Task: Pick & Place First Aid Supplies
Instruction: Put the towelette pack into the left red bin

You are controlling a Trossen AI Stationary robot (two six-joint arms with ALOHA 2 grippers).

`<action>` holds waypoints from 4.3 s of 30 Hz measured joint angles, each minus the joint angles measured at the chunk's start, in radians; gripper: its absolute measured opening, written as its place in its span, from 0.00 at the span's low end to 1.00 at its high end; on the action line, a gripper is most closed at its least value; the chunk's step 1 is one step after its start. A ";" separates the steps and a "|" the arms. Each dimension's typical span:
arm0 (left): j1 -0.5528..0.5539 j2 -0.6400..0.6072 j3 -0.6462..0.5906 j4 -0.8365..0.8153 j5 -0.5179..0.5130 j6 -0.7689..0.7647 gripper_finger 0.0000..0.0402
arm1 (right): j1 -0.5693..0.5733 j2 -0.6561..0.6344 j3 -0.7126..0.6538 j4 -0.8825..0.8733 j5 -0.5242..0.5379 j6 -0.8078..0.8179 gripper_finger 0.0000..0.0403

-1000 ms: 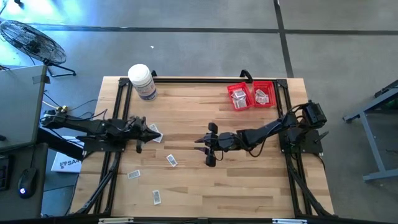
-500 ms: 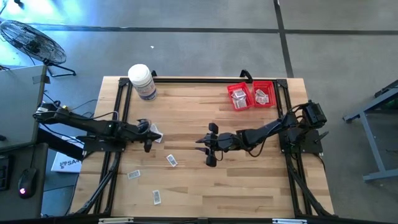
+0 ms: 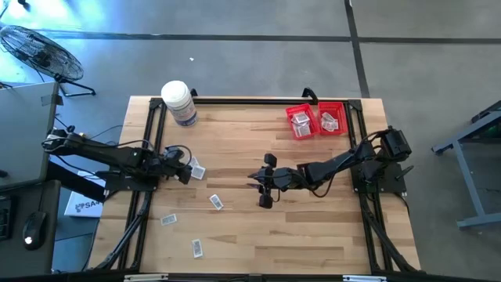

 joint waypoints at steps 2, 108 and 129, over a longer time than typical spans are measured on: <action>0.000 0.012 -0.010 0.000 -0.035 -0.041 0.21 | 0.000 0.000 0.000 0.000 0.000 0.000 0.29; -0.005 0.370 0.074 0.450 -0.075 0.446 0.00 | -0.008 0.003 0.000 -0.050 -0.019 0.014 0.33; -0.055 0.676 0.076 1.083 -0.208 0.803 0.00 | -0.114 0.304 0.129 0.278 -0.108 0.336 0.52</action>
